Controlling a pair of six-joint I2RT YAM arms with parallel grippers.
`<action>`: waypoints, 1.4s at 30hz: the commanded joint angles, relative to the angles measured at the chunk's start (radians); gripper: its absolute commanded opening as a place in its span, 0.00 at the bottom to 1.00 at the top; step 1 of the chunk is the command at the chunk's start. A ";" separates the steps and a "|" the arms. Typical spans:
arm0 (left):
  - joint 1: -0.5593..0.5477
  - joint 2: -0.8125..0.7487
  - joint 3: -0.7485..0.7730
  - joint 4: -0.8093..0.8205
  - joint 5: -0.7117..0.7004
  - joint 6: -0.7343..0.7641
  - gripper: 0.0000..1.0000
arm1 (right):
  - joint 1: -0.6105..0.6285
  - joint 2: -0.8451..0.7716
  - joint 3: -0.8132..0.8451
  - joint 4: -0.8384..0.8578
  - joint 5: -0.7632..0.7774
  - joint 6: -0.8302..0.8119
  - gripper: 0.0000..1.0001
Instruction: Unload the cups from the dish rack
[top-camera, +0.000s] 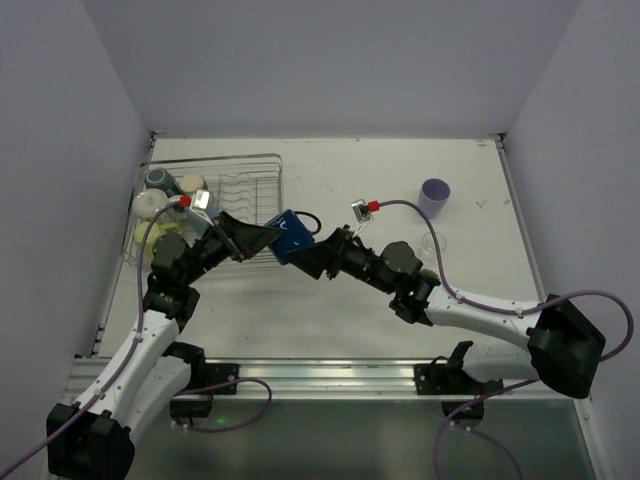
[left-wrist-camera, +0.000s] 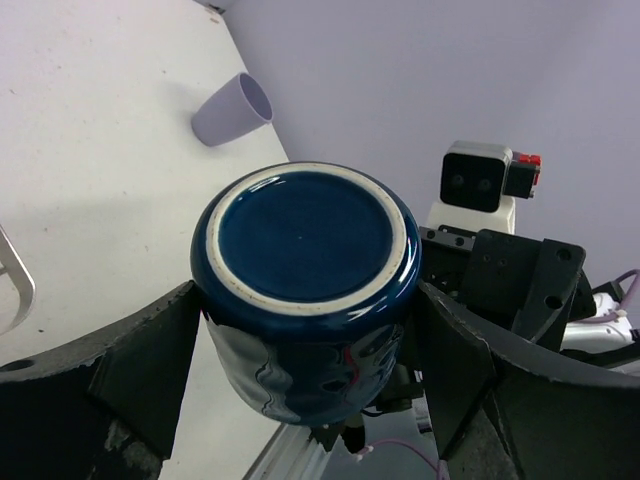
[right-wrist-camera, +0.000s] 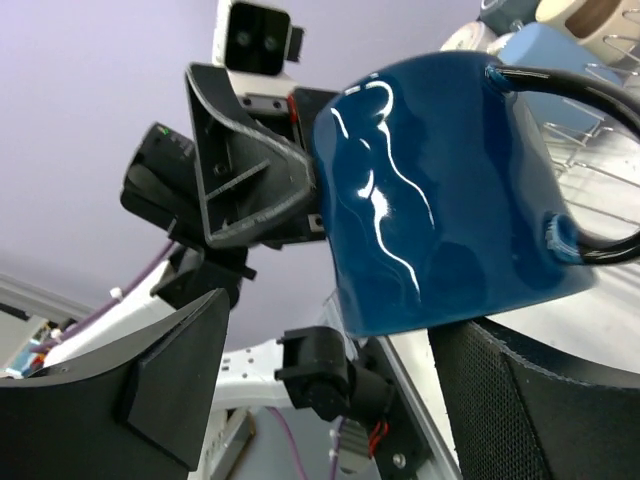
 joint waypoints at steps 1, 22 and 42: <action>-0.030 -0.020 -0.008 0.188 -0.007 -0.065 0.04 | 0.010 0.009 0.014 0.172 0.108 0.034 0.80; -0.068 -0.176 0.137 -0.264 -0.174 0.329 1.00 | 0.007 -0.090 -0.074 0.115 0.269 -0.092 0.00; -0.070 -0.179 0.176 -0.666 -0.368 0.756 1.00 | -0.461 0.468 0.939 -1.440 0.227 -0.831 0.00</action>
